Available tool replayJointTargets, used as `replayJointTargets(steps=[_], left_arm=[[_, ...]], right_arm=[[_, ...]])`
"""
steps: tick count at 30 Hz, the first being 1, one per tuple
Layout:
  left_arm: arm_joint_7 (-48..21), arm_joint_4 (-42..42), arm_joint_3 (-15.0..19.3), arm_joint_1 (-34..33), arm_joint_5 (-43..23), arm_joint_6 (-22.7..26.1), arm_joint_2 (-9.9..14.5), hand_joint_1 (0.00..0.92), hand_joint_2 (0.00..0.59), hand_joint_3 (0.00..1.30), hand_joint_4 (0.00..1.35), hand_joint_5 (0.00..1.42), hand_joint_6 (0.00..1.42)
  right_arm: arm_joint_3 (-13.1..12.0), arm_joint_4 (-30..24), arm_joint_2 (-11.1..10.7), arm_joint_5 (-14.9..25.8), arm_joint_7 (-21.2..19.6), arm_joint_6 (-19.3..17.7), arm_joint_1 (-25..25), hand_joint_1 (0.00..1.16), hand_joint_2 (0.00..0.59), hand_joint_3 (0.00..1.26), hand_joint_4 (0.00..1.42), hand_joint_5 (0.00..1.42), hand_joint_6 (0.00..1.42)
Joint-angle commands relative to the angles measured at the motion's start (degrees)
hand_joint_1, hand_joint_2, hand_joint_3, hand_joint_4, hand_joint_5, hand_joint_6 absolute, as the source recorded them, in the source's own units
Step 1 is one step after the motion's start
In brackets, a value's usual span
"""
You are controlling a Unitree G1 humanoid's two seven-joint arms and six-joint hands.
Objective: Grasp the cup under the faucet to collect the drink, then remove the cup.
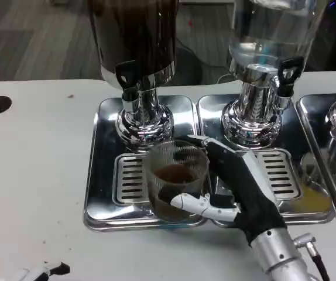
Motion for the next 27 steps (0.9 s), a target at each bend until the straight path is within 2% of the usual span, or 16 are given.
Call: replayJointTargets(steps=[1, 27], left_arm=[[-0.9, 0.3, -0.6, -0.9, 0.4, 0.9, 0.6, 0.0, 0.155, 0.32, 0.24, 0.32, 0.52], [-1.9, 0.4, -1.8, -2.8, 0.8, 3.3, 1.4, 0.0, 0.159, 0.32, 0.24, 0.32, 0.53]], right_arm=[[-0.8, -2.9, -1.0, 1.1, -0.1, -4.5, 1.0, 0.74, 0.122, 0.38, 0.43, 0.47, 0.3], [-3.2, -3.7, -4.4, 2.7, 1.0, -13.1, 5.6, 0.72, 0.099, 0.39, 0.44, 0.47, 0.31]])
